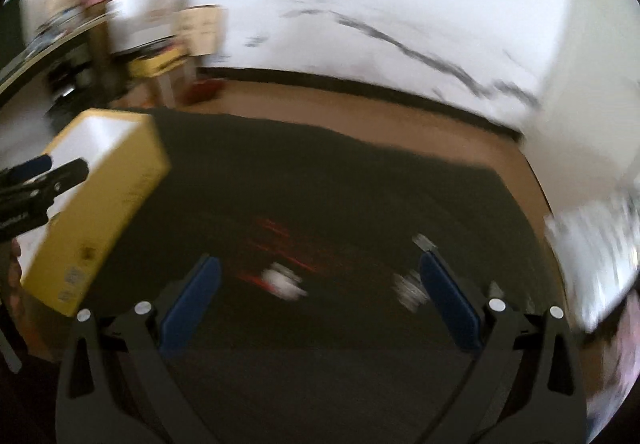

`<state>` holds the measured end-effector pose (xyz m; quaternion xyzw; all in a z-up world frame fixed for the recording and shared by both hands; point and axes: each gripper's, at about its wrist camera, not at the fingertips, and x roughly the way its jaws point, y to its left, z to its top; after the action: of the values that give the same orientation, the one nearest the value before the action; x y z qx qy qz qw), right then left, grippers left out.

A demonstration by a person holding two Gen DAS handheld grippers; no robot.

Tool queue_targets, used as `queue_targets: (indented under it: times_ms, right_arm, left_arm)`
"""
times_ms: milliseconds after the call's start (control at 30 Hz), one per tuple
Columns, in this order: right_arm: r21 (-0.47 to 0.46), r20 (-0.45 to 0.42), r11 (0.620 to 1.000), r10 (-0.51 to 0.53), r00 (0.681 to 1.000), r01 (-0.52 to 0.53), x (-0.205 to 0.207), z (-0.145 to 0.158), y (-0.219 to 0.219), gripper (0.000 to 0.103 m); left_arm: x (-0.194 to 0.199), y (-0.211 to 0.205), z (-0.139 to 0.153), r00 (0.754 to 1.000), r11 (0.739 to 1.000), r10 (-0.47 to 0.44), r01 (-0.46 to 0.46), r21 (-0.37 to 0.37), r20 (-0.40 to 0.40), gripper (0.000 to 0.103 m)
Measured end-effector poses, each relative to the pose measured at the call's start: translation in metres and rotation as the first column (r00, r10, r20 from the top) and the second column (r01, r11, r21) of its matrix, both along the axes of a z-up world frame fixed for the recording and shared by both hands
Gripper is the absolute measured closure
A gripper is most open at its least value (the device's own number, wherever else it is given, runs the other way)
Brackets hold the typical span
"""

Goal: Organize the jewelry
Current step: 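Move both tools back over the jewelry on the rug, then lower the left tool onto the silver pendant on red cord and close it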

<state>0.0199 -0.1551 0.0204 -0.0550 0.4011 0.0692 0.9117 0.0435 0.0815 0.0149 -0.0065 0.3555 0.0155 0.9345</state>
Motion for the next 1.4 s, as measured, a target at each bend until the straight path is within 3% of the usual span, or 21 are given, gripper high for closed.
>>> queue_targets:
  times_ms: [200, 333, 600, 967, 1233, 1400]
  right_arm:
    - [-0.013, -0.016, 0.994, -0.113, 0.993, 0.113, -0.014, -0.022, -0.090, 0.006]
    - [0.015, -0.029, 0.987, -0.158, 0.987, 0.158, -0.014, -0.028, -0.124, 0.006]
    - [0.068, -0.024, 0.984, -0.163, 0.986, 0.165, -0.014, -0.021, -0.138, 0.006]
    - [0.064, -0.046, 0.986, -0.151, 0.987, 0.154, -0.007, -0.028, -0.136, 0.006]
    - [0.058, -0.059, 0.987, -0.146, 0.988, 0.150, 0.000, -0.034, -0.130, 0.007]
    - [0.065, -0.070, 0.985, -0.152, 0.986, 0.157, 0.003, -0.038, -0.135, 0.006]
  left_arm:
    - [0.014, -0.096, -0.033, 0.988, 0.985, -0.144, 0.147, 0.085, -0.048, 0.007]
    - [0.014, -0.134, -0.056, 0.981, 0.973, -0.178, 0.187, 0.138, -0.071, 0.007]
    - [0.020, -0.153, -0.088, 0.987, 0.984, -0.119, 0.132, 0.121, -0.111, 0.007]
    - [0.032, -0.157, -0.104, 0.982, 0.991, -0.092, 0.106, 0.078, -0.166, 0.007]
    - [0.047, -0.157, -0.149, 0.956, 0.999, -0.036, 0.045, 0.025, -0.290, 0.006]
    - [0.047, -0.158, -0.151, 0.970, 0.999, -0.001, 0.010, 0.035, -0.241, 0.006]
